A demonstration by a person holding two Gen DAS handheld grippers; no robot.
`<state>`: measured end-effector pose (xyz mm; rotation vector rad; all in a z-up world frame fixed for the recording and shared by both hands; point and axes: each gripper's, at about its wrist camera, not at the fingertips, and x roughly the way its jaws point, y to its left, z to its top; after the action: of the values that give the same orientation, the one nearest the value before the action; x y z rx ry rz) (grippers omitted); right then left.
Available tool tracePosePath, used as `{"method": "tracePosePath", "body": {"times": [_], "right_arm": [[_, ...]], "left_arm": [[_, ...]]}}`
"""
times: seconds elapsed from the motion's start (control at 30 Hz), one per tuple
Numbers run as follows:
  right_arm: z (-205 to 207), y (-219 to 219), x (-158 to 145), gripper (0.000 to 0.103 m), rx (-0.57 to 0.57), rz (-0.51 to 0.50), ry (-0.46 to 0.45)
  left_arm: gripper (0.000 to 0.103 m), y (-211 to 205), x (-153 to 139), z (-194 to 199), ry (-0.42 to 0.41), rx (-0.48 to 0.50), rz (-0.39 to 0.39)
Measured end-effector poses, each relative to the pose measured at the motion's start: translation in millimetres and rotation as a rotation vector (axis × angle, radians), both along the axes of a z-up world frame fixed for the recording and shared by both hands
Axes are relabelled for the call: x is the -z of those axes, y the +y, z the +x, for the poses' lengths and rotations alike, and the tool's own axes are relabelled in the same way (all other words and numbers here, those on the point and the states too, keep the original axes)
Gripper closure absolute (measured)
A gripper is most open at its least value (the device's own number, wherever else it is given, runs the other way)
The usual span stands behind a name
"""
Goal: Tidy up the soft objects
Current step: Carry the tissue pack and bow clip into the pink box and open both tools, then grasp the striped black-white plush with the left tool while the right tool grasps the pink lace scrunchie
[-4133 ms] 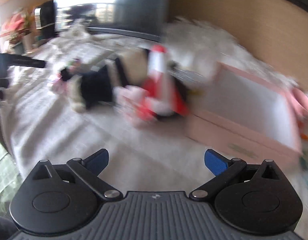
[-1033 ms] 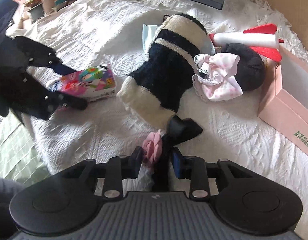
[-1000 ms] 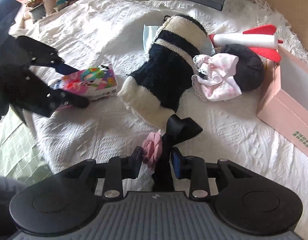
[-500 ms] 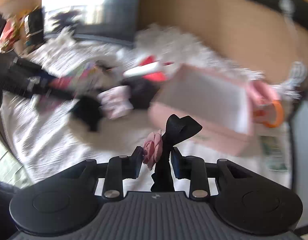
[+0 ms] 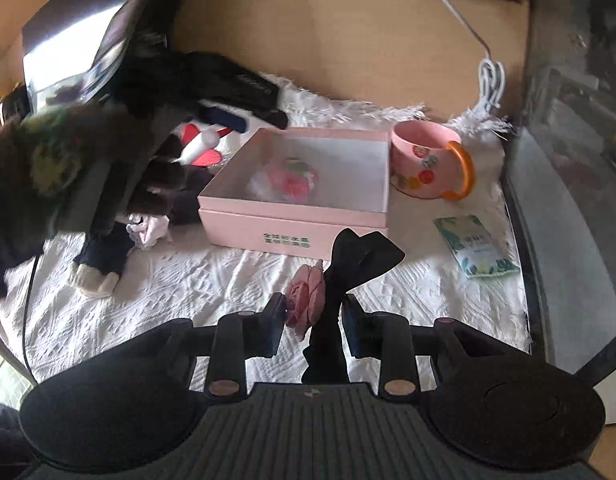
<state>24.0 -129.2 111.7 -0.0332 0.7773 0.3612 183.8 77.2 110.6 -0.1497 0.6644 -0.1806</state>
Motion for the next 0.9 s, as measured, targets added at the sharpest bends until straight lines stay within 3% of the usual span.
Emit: {"method": "tracePosePath", "body": {"times": [0.1,0.23,0.33,0.4,0.43,0.47,0.53,0.6,0.73,0.9], "right_arm": [[11,-6,-1,0.073,-0.007,0.011,-0.004],[45,-3,-23,0.073,-0.042,0.05,-0.051],[95,11,-46,0.072,-0.066,0.068,-0.106],[139,23,-56,0.06,-0.076,0.101,-0.119],[159,30,-57,0.041,-0.08,0.1,-0.104],[177,38,-56,0.036,-0.072,0.075,-0.084],[193,54,-51,0.036,-0.063,0.012,-0.094],[189,71,-43,0.036,-0.116,-0.015,-0.098],[153,111,-19,0.031,-0.295,0.029,-0.054],[108,181,13,0.031,-0.468,-0.001,-0.044]], "left_arm": [[0.048,28,-4,-32,-0.006,-0.019,-0.074],[0.047,51,1,-89,0.013,-0.001,-0.084],[0.047,63,17,-129,0.051,-0.009,-0.102],[0.047,73,28,-148,0.087,-0.047,-0.096],[0.047,79,32,-155,0.102,-0.078,-0.085],[0.047,86,34,-162,0.117,-0.119,-0.07],[0.048,104,36,-178,0.123,-0.197,-0.047],[0.048,126,36,-194,0.121,-0.273,-0.051],[0.048,169,41,-217,0.153,-0.401,-0.095],[0.048,197,44,-220,0.161,-0.441,-0.134]]}}
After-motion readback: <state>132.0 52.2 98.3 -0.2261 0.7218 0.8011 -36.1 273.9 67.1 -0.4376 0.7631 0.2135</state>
